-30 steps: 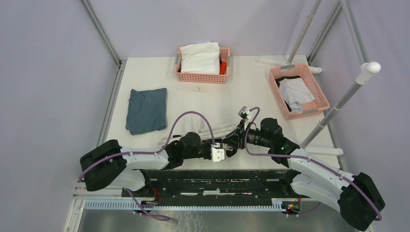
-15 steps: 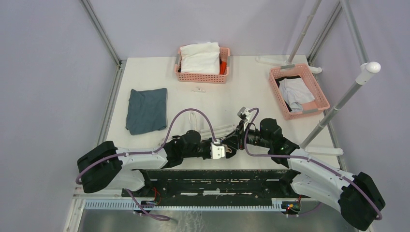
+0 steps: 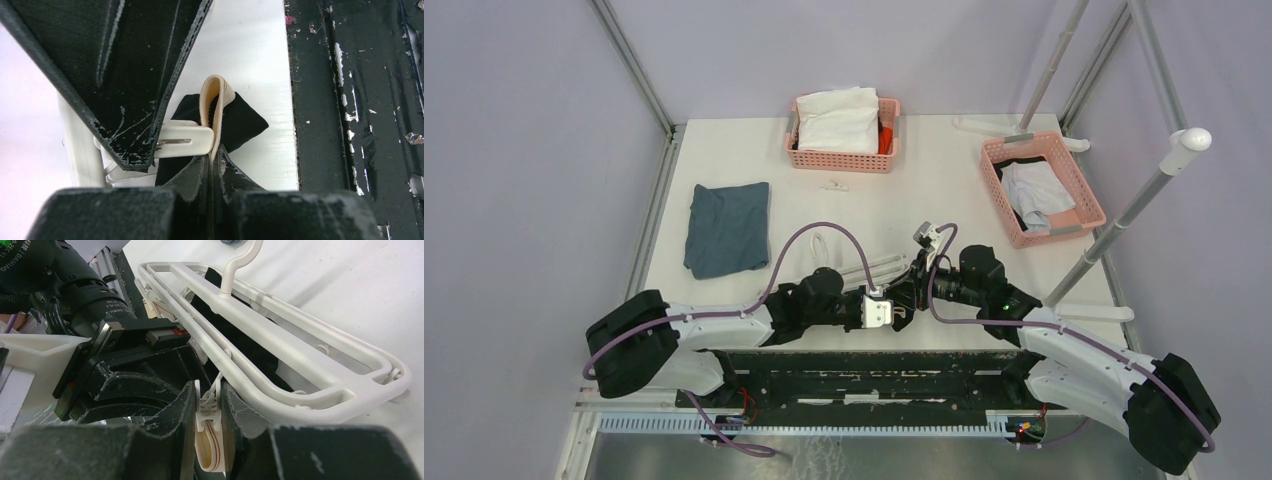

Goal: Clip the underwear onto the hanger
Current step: Clamp the underwear onto the hanger.

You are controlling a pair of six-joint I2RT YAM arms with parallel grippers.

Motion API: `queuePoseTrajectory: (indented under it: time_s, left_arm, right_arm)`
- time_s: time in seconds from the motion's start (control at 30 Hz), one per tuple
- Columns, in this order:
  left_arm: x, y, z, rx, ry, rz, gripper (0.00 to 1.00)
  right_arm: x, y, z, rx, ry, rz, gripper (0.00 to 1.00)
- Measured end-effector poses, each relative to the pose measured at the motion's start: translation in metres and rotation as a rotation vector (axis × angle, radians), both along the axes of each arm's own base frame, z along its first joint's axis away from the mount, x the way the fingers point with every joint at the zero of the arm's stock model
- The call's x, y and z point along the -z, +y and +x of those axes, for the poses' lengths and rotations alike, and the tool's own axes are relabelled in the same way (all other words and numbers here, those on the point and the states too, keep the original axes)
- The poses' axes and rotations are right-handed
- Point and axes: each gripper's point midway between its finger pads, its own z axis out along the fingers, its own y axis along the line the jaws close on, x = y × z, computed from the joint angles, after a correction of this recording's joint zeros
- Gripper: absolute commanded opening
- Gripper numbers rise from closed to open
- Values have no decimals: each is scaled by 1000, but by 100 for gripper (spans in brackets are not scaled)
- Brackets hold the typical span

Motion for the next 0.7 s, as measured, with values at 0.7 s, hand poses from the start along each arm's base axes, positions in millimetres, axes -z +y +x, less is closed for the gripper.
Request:
queuePoseTrajectory:
  time_s: [0.7]
  left_arm:
    - [6, -1, -1, 2, 18, 15, 3]
  right_arm:
    - [0, 3, 0, 1, 2, -8, 2]
